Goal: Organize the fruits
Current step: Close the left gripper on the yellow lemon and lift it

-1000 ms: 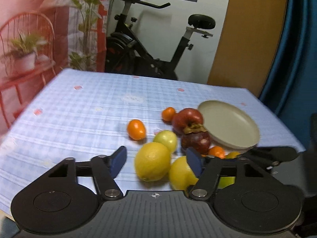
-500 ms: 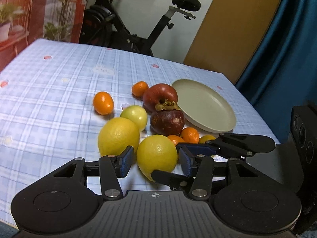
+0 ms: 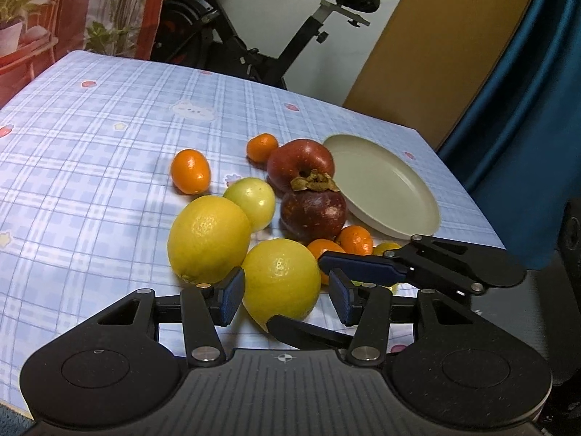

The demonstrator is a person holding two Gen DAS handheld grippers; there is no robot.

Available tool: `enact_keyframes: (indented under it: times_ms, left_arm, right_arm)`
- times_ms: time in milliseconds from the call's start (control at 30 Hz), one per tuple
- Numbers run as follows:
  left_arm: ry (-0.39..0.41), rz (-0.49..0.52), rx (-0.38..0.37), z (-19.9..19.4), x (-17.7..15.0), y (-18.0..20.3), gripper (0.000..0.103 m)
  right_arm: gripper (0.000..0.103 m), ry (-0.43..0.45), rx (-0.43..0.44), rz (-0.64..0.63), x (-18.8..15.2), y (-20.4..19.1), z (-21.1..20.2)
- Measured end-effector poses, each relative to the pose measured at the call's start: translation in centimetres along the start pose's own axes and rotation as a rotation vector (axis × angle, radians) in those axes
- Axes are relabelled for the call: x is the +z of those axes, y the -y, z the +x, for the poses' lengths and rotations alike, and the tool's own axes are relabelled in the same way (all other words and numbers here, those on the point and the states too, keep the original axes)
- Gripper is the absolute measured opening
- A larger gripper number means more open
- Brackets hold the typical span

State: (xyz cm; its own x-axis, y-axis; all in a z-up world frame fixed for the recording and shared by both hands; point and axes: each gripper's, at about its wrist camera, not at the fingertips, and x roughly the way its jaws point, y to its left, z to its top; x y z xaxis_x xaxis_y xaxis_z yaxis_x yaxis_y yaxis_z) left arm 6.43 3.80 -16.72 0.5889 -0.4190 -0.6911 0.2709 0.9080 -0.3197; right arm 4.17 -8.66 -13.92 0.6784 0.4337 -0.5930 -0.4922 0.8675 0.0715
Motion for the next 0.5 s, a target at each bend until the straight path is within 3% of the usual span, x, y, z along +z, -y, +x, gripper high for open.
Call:
enact_keyframes:
  times_ms: [200, 500]
  left_arm:
    - [-0.017, -0.059, -0.012, 0.0, -0.1, -1.3, 0.054]
    - [-0.007, -0.036, -0.003, -0.2, -0.4, -1.0, 0.054]
  right_arm:
    - [0.058, 0.002, 0.004, -0.003, 0.2, 0.0, 0.1]
    - [0.062, -0.018, -0.001, -0.027, 0.2, 0.5, 1.5]
